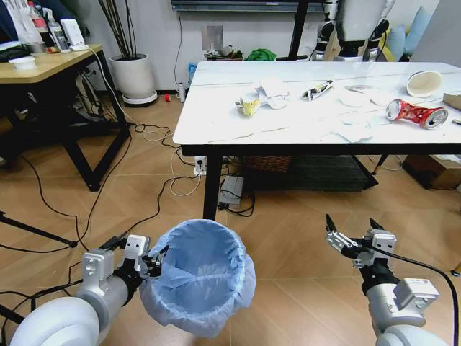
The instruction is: Pick up the trash bin and place the trash from the table into it.
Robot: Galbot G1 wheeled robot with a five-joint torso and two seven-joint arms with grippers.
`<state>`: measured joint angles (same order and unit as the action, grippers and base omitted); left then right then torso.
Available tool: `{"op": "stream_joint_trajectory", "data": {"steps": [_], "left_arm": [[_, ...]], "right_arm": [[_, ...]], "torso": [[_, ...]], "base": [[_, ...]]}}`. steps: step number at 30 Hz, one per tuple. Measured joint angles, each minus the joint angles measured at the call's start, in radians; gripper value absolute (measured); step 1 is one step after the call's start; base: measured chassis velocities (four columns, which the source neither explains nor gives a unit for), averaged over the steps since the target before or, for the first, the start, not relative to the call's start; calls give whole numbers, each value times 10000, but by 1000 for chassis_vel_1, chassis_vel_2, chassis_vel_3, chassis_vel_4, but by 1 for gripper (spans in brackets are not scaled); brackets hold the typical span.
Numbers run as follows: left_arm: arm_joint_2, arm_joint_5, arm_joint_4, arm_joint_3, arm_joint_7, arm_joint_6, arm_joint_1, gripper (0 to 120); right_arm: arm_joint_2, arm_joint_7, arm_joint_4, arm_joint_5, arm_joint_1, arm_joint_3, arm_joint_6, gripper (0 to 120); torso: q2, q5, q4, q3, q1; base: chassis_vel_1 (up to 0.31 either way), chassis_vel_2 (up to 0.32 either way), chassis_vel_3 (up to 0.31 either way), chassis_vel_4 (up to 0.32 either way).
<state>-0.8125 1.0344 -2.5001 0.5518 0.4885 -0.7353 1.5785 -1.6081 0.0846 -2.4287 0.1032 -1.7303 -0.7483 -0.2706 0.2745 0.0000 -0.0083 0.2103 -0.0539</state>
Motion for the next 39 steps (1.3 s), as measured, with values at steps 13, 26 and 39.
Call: {"op": "stream_joint_trajectory", "data": {"steps": [13,26,39], "left_arm": [[-69,22,0,155,-20,0,52,3],[-147,45,0,171,-21,0,82,3],[-221,476,0,116,280,0,108,3]], "right_arm": [[0,1,34,-28,29,78,13,100],[0,1,0,-43,-5,91,18,100],[0,19,-70,-90,-83,92,36,100]], "torso": [[523,0,0,350,-172],[1032,0,0,702,-332],[1567,0,0,1043,-524]], "base": [[0,0,0,0],[0,0,0,0],[0,0,0,0]]}}
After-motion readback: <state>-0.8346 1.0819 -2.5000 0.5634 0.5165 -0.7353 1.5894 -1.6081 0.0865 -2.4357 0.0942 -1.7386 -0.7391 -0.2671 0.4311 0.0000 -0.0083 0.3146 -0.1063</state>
